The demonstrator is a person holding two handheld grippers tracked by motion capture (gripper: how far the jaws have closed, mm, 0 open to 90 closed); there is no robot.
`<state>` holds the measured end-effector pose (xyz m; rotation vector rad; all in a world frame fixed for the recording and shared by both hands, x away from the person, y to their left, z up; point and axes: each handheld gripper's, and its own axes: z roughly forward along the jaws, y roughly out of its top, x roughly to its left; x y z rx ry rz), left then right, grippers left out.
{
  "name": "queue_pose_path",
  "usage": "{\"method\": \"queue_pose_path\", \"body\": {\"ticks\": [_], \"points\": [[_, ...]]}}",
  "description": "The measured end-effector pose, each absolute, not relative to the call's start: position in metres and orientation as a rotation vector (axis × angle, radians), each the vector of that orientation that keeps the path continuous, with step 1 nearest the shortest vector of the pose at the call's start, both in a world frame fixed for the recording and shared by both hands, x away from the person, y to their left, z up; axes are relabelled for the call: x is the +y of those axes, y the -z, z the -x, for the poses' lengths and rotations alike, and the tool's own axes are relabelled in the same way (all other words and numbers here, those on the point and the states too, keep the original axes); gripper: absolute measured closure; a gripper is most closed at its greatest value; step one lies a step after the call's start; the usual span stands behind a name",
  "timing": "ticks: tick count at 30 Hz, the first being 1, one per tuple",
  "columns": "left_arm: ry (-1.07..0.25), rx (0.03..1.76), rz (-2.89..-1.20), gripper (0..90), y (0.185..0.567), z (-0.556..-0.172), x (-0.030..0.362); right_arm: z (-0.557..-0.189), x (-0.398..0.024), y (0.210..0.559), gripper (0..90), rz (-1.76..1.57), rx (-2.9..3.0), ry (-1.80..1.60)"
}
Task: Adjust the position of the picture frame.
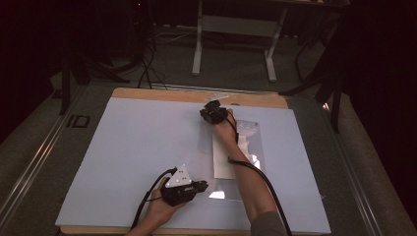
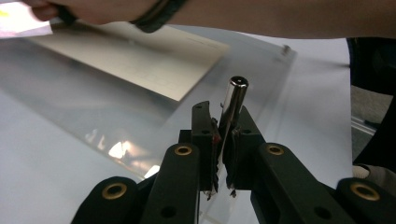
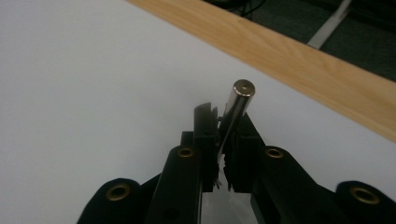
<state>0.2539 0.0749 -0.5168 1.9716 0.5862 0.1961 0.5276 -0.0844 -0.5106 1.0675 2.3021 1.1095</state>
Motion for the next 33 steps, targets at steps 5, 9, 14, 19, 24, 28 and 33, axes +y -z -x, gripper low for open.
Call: {"method": "queue_pose_path", "body": {"ticks": [5,9,14,19,24,28,33], "points": [[-0.213,0.647,-1.907,81.9,0.507,-0.258,0.102,-0.528,-0.1,0.501,83.8,-1.095,2.259,-1.105],[-0.235,0.708,-1.85,80.9,0.501,-0.265,0.122,-0.528,-0.114,0.492,83.7,-1.126,2.227,-1.087],[-0.284,0.777,-1.812,80.1,0.495,-0.273,0.144,-0.524,-0.128,0.478,84.0,-1.139,2.202,-1.067],[-0.357,0.863,-1.789,79.7,0.493,-0.285,0.165,-0.517,-0.143,0.466,85.4,-1.144,2.183,-1.08],[-0.405,0.945,-1.779,79.2,0.493,-0.298,0.181,-0.508,-0.155,0.462,85.7,-1.138,2.182,-1.097],[-0.42,0.986,-1.772,79.0,0.493,-0.309,0.19,-0.501,-0.162,0.464,85.8,-1.14,2.198,-1.092],[-0.444,1.034,-1.758,78.4,0.489,-0.323,0.202,-0.491,-0.173,0.466,85.7,-1.177,2.211,-1.128]]}}
